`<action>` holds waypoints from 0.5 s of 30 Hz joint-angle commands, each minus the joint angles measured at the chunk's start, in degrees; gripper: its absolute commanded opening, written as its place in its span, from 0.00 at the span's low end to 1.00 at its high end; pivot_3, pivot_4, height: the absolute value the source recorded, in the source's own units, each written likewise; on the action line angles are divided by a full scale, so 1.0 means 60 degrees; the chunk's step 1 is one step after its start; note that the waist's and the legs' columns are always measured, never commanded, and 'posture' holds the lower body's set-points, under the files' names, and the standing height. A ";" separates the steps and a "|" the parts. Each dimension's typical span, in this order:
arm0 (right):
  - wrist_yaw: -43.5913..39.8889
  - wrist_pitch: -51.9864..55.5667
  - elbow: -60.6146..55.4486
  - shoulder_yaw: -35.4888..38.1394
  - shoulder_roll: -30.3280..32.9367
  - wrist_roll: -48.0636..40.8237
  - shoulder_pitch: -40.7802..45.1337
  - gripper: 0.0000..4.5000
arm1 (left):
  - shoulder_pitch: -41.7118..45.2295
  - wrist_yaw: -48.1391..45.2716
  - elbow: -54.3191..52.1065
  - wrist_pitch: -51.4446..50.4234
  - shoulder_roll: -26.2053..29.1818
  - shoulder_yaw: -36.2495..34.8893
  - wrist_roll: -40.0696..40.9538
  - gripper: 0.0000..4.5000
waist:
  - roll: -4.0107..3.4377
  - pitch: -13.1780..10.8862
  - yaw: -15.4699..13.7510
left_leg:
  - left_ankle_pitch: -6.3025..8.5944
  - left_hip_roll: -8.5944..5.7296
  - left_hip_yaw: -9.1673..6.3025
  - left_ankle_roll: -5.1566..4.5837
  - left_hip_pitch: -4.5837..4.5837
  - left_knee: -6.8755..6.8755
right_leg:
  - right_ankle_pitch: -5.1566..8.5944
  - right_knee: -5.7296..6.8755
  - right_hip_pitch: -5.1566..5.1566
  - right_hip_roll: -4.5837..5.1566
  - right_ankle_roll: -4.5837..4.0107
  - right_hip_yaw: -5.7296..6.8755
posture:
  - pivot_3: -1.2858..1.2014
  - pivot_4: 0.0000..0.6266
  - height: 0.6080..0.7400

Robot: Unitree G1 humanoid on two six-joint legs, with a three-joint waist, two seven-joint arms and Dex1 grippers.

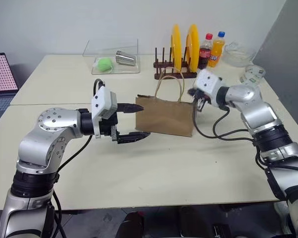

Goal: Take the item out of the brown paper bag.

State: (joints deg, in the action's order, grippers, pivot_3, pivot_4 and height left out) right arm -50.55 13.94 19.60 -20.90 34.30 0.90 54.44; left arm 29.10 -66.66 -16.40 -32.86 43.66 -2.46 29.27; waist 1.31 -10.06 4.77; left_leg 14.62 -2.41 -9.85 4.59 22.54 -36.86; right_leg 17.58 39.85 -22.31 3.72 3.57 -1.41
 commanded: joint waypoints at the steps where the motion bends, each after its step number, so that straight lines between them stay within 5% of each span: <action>1: -0.1396 0.0338 -0.1688 0.0243 0.0389 -0.0604 -0.0374 0.03 | -0.0081 -0.0742 -0.0074 0.0460 0.0682 0.0079 -0.0066 1.00 | 0.0000 0.0000 -0.0005 | 0.0000 0.0000 -0.0002 0.0001 0.0003 0.0002 | 0.0000 -0.0007 0.0000 0.0000 0.0000 0.0002 | 0.52 0.24 1.00; 8: -0.2535 0.1887 -0.4367 0.0364 0.0968 -0.1462 -0.1492 0.03 | 0.0392 -0.2351 0.0685 0.1261 0.1710 0.0701 -0.0428 1.00 | -0.0006 -0.0003 -0.0036 | 0.0019 -0.0001 -0.0006 -0.0033 0.0003 0.0001 | 0.0000 -0.0012 0.0005 0.0000 0.0001 0.0007 | 0.52 0.24 1.00; 15: -0.2001 0.1604 -0.5162 0.0426 0.0687 -0.1253 -0.2093 0.03 | 0.0653 -0.2854 0.0972 0.1725 0.1768 0.1004 -0.0645 1.00 | -0.0009 -0.0005 -0.0022 | 0.0020 0.0002 -0.0003 -0.0035 -0.0002 -0.0005 | 0.0000 0.0005 0.0004 -0.0003 0.0001 0.0007 | 0.52 0.24 1.00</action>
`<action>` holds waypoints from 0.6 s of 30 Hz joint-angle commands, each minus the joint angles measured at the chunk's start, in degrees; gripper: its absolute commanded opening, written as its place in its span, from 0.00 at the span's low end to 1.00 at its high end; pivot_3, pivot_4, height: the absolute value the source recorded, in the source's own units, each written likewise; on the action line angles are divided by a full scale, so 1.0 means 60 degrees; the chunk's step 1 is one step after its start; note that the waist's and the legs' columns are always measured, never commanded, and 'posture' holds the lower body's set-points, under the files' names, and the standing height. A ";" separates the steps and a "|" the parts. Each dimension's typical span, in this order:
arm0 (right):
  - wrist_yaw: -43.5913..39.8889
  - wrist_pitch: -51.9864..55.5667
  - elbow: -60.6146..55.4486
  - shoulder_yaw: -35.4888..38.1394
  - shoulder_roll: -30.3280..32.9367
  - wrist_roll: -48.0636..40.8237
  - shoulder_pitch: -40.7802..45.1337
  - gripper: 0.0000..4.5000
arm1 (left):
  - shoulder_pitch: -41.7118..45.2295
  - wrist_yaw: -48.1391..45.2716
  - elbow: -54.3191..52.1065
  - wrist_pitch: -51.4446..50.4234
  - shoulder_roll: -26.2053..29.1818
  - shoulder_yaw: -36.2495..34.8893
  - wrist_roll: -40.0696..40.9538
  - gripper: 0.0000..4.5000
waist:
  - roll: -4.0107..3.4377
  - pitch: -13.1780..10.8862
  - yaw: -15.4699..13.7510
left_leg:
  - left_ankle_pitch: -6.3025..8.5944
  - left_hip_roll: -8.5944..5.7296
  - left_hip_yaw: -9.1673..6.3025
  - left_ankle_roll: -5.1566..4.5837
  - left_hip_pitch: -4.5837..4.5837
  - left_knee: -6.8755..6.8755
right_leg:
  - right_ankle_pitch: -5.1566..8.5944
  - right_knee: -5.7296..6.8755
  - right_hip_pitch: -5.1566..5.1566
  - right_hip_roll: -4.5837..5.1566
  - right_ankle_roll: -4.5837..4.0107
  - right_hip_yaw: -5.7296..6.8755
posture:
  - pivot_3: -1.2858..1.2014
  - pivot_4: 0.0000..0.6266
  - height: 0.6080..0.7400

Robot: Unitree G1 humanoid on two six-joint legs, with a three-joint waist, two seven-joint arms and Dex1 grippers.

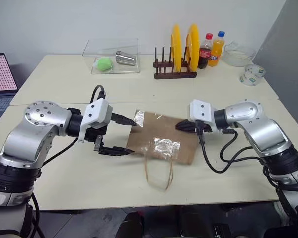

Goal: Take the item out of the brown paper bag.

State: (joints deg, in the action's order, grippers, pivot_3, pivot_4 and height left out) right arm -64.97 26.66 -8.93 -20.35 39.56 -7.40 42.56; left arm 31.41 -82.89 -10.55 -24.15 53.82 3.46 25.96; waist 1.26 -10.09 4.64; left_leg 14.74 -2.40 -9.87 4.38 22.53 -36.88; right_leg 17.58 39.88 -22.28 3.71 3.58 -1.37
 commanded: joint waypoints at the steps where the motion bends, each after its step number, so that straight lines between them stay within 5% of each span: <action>1: 0.0670 -0.0556 -0.0477 0.0466 -0.0333 0.0128 -0.0160 0.03 | 0.0299 -0.0166 0.0005 0.0307 0.0056 0.0047 -0.0113 1.00 | 0.0000 0.0000 -0.0001 | 0.0000 0.0000 -0.0001 0.0000 0.0000 -0.0001 | 0.0000 0.0000 0.0001 -0.0001 0.0000 0.0001 | 0.52 0.24 1.00; 4: 0.1277 0.0145 -0.1640 0.1326 -0.0456 -0.0413 -0.0659 0.03 | 0.0301 -0.0206 -0.0081 0.0898 -0.0070 0.0147 -0.0305 1.00 | -0.0001 -0.0002 -0.0012 | 0.0000 -0.0001 0.0000 0.0001 0.0003 -0.0002 | 0.0000 0.0004 -0.0003 0.0000 0.0000 -0.0003 | 0.52 0.24 1.00; 7: 0.1518 0.0989 -0.3155 0.1994 -0.0172 -0.0980 -0.1709 0.16 | 0.0291 -0.0210 0.0195 0.2345 -0.0236 0.0462 -0.1089 1.00 | 0.0000 -0.0001 -0.0122 | -0.0001 -0.0002 -0.0012 0.0002 0.0009 0.0002 | 0.0000 -0.0010 -0.0001 0.0001 0.0000 0.0006 | 0.52 0.24 1.00; 17: 0.2404 0.3178 -0.7118 0.3461 0.1155 -0.2097 -0.5708 0.92 | -0.0522 -0.1427 0.1236 0.7211 -0.0922 0.0998 -0.1591 1.00 | -0.0002 -0.0001 -0.0294 | 0.0001 0.0000 0.0004 -0.0002 0.0008 0.0000 | -0.0001 -0.0022 0.0008 0.0003 0.0000 0.0001 | 0.52 0.24 1.00; 18: 0.2531 0.3344 -0.7384 0.3452 0.1191 -0.2172 -0.5972 0.92 | -0.0626 -0.1529 0.1291 0.7473 -0.0876 0.1108 -0.1545 1.00 | -0.0002 0.0000 -0.0293 | 0.0001 0.0002 0.0005 -0.0003 0.0003 0.0001 | -0.0001 -0.0020 0.0011 0.0002 0.0000 0.0000 | 0.52 0.24 1.00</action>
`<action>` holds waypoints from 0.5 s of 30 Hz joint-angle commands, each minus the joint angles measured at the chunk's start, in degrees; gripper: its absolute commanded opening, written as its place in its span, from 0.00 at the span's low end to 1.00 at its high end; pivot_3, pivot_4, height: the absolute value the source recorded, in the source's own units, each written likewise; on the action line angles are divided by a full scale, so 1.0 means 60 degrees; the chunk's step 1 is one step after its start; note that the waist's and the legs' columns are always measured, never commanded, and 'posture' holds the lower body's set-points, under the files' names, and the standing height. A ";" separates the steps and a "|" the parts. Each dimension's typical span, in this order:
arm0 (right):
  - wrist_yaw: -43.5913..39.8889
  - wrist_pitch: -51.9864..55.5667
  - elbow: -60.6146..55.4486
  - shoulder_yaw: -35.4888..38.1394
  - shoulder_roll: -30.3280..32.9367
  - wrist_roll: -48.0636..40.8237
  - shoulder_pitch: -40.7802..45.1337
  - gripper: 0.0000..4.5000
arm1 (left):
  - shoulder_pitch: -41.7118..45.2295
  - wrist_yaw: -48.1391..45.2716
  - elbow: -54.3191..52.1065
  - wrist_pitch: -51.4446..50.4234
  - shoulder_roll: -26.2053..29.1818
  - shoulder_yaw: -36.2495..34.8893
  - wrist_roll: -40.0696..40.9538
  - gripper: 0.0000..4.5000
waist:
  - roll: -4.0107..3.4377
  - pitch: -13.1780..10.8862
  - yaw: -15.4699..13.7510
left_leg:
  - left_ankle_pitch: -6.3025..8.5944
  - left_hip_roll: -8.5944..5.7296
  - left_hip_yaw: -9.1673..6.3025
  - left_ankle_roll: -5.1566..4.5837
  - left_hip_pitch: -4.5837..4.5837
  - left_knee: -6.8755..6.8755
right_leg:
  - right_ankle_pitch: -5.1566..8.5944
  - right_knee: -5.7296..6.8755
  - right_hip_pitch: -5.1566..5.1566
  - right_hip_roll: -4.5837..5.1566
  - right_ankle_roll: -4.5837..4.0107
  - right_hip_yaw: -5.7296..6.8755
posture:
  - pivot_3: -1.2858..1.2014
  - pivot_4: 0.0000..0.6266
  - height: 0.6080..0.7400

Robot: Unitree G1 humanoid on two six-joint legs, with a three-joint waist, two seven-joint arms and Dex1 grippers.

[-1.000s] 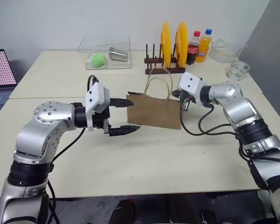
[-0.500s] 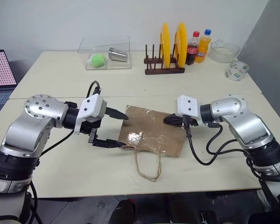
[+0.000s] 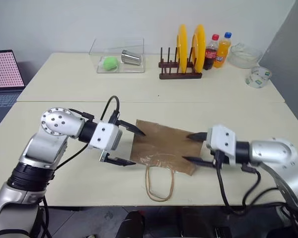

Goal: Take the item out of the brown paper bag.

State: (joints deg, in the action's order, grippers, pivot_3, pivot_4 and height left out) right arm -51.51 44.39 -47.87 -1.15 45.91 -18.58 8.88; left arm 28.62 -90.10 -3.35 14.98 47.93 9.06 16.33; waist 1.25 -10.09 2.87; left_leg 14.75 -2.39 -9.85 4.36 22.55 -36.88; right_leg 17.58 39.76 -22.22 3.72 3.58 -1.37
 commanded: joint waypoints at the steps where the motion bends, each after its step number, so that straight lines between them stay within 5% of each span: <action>1: 0.0468 0.0542 -0.1130 0.0215 0.0114 -0.0382 -0.0615 0.92 | -0.0261 -0.0379 0.0138 0.1152 0.0196 0.0350 0.0098 1.00 | 0.0000 0.0000 0.0002 | 0.0000 0.0003 0.0002 -0.0001 -0.0003 0.0000 | 0.0000 -0.0001 0.0001 -0.0002 0.0000 -0.0001 | 0.52 0.24 1.00; 15: 0.1934 0.0697 -0.2021 -0.0071 0.0750 -0.2242 -0.1850 0.92 | 0.0172 0.0291 0.2079 0.4550 -0.1500 0.1719 -0.1230 1.00 | 0.0004 0.0002 -0.0033 | 0.0001 0.0000 -0.0005 -0.0003 -0.0013 -0.0005 | -0.0004 -0.0025 0.0032 -0.0003 0.0007 0.0009 | 0.52 0.24 1.00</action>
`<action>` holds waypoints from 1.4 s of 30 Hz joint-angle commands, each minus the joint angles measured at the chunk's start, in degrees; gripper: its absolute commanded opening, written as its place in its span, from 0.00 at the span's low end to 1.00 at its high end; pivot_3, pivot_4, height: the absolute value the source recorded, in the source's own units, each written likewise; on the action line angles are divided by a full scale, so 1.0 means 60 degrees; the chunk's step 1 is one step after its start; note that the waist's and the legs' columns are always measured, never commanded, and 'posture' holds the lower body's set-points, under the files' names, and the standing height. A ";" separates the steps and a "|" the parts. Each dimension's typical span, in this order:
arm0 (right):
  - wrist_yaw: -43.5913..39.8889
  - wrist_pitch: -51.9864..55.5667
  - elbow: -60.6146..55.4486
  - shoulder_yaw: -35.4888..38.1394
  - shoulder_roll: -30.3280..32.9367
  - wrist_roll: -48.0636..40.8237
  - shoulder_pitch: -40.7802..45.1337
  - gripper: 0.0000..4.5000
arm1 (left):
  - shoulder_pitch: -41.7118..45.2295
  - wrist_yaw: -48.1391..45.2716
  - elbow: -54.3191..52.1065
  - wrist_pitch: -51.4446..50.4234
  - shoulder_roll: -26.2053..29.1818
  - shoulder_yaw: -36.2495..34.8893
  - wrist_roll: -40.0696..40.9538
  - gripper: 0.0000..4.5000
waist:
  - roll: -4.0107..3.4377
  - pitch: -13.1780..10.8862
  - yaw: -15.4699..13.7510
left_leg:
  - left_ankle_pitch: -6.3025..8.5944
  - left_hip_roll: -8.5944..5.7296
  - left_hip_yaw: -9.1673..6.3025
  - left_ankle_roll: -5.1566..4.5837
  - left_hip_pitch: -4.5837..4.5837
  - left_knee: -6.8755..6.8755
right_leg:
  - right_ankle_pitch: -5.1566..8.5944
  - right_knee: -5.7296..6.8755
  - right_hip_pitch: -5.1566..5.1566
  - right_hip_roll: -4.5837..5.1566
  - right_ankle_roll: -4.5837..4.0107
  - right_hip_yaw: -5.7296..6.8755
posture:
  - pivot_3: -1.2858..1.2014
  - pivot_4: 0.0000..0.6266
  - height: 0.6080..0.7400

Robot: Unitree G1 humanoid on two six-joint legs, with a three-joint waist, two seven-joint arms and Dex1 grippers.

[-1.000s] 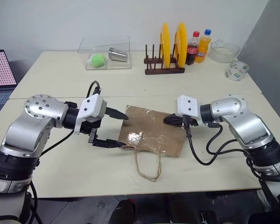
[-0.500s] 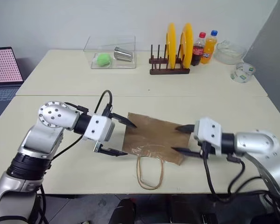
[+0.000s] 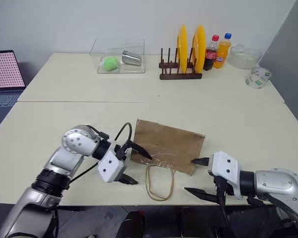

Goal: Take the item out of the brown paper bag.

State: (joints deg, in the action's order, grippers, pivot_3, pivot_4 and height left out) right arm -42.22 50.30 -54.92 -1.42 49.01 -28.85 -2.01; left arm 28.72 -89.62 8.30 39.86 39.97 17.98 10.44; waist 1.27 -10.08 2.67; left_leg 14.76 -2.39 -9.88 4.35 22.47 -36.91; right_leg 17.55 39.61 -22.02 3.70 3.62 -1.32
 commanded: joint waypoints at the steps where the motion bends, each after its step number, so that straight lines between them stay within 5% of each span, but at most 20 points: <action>1: 0.0526 -0.0324 -0.0847 -0.0050 0.0317 -0.0689 -0.0018 0.92 | 0.0179 0.0258 0.0211 0.0548 -0.0235 0.0311 -0.0321 1.00 | 0.0000 0.0000 0.0010 | 0.0000 -0.0001 0.0000 0.0000 0.0000 0.0000 | 0.0000 -0.0001 0.0001 0.0000 0.0000 0.0000 | 0.52 0.24 1.00; 6: 0.1310 -0.0678 -0.0847 -0.0010 0.0994 -0.1715 -0.0062 0.92 | 0.0231 0.0733 0.0259 0.0664 -0.0758 0.0673 -0.0534 0.89 | 0.0000 0.0001 0.0003 | 0.0000 -0.0001 -0.0006 0.0000 0.0000 -0.0001 | 0.0000 -0.0006 0.0007 0.0000 0.0001 0.0004 | 0.52 0.24 1.00; 19: 0.3214 -0.1672 -0.0847 -0.0995 0.2283 -0.3330 0.0167 0.92 | 0.1189 0.1705 -0.0752 -0.3632 -0.1731 0.0523 0.0200 0.02 | 0.0001 0.0001 -0.0021 | 0.0000 -0.0006 -0.0062 0.0000 -0.0006 -0.0005 | -0.0003 -0.0061 0.0069 0.0000 0.0007 0.0063 | 0.52 0.24 1.00; 27: 0.3975 -0.3047 -0.0847 -0.1693 0.3446 -0.3845 -0.0021 0.92 | 0.2570 0.2485 0.0498 -0.4542 -0.2712 0.0255 0.0048 0.01 | 0.0002 0.0000 -0.0052 | 0.0000 -0.0009 -0.0075 -0.0001 -0.0021 -0.0003 | -0.0006 -0.0100 0.0104 0.0001 0.0012 0.0077 | 0.52 0.24 1.00; 42: 0.4848 -0.5862 -0.0847 -0.2306 0.5124 -0.3887 0.0174 0.92 | 0.3676 0.2508 0.2736 -0.3183 -0.3409 0.0136 -0.0454 0.01 | 0.0002 0.0000 -0.0088 | 0.0000 -0.0012 -0.0072 0.0000 -0.0019 -0.0004 | -0.0007 -0.0105 0.0103 0.0006 0.0015 0.0074 | 0.52 0.24 1.00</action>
State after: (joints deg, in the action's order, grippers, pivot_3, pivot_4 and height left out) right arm -12.95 17.25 -55.01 -14.72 79.32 -52.81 -2.45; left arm 49.17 -74.60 24.51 19.36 19.90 19.79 7.76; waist 1.28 -10.09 2.14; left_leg 14.76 -2.47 -10.32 4.35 22.36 -36.92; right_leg 17.51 38.98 -21.40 3.74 3.71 -0.87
